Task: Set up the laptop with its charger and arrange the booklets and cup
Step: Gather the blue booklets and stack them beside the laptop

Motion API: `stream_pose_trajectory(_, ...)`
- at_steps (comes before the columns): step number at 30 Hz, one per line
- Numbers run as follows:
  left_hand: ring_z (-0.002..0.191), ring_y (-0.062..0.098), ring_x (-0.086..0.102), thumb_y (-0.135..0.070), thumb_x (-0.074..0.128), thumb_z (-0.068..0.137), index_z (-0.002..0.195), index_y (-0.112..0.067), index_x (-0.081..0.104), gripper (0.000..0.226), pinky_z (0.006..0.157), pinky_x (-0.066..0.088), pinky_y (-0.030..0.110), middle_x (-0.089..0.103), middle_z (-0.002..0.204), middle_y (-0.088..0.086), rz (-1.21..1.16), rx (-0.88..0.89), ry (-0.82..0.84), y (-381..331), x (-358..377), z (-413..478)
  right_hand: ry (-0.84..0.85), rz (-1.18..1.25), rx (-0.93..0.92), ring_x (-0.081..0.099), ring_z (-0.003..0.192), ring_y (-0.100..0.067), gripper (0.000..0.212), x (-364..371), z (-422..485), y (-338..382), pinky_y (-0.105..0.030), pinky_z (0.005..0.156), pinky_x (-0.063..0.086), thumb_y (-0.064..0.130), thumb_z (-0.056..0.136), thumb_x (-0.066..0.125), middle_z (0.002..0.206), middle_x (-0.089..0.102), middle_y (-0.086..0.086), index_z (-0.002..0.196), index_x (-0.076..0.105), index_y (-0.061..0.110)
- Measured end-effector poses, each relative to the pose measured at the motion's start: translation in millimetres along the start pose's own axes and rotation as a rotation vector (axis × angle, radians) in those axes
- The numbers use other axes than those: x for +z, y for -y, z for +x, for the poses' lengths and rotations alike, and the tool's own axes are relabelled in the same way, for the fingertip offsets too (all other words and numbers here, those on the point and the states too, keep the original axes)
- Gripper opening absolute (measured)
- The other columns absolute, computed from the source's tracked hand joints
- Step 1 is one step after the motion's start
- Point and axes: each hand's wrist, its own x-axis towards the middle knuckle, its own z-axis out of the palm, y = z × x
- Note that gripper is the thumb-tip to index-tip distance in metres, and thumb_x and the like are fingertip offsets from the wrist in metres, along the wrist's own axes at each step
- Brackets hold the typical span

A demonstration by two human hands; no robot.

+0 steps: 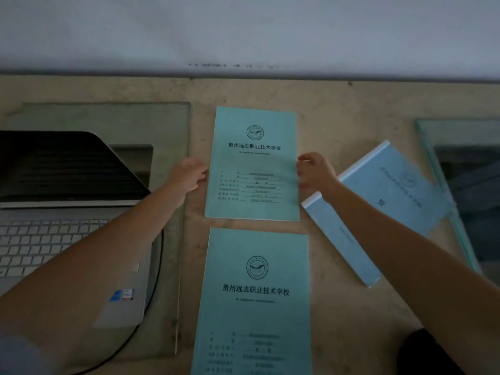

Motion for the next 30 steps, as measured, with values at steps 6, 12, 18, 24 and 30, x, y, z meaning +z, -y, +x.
stream_pose_trajectory(6,0.062,0.009,0.062,-0.021,0.06,0.086,0.072,-0.015,0.06,0.015,0.058,0.05,0.025,0.064,0.068,-0.002,-0.274,-0.168,0.039,-17.3,18.7,8.5,-0.079,-0.047,-0.026,0.062,0.087,-0.016,0.035,11.4,1.3,-8.7,-0.034,0.077,0.055,0.02,0.086,0.055,0.106,0.063,0.0,0.121,0.057,0.018)
stream_pose_trajectory(12,0.072,0.021,0.065,-0.02,0.056,0.09,0.1,-0.008,0.062,0.016,0.063,0.049,0.028,0.065,0.086,0.006,-0.162,-0.126,0.202,-45.2,46.1,-12.5,0.017,-0.02,-0.036,0.058,0.105,-0.024,0.045,27.4,-5.9,-3.4,-0.041,0.089,0.052,0.021,0.087,0.058,0.122,0.051,-0.009,0.13,0.045,0.015)
stream_pose_trajectory(18,0.068,0.018,0.069,-0.014,0.062,0.084,0.085,-0.014,0.062,0.001,0.055,0.053,0.028,0.074,0.085,0.005,-0.18,-0.114,0.235,-47.4,17.1,-46.1,-0.03,0.236,0.115,0.048,0.065,-0.015,0.024,29.6,-21.2,2.1,-0.026,0.057,0.038,0.023,0.089,0.056,0.079,0.052,-0.002,0.108,0.059,0.01)
stream_pose_trajectory(24,0.063,0.015,0.072,-0.009,0.057,0.085,0.09,-0.015,0.063,0.01,0.049,0.055,0.026,0.075,0.068,-0.001,-0.146,0.003,0.424,-51.5,-2.8,-97.5,0.149,0.551,0.355,0.062,0.079,-0.027,0.03,24.2,-59.5,4.8,-0.035,0.071,0.052,0.026,0.084,0.061,0.094,0.063,-0.013,0.1,0.058,0.001)
stream_pose_trajectory(30,0.075,0.02,0.071,0.002,0.054,0.086,0.116,-0.008,0.057,0.031,0.06,0.055,0.033,0.073,0.087,0.007,-0.081,0.018,0.459,-18.8,-17.2,-130.7,0.151,0.672,0.298,0.058,0.072,-0.025,0.015,-3.4,-109.2,-6.8,-0.034,0.056,0.05,0.01,0.09,0.046,0.083,0.057,-0.01,0.101,0.056,0.009)
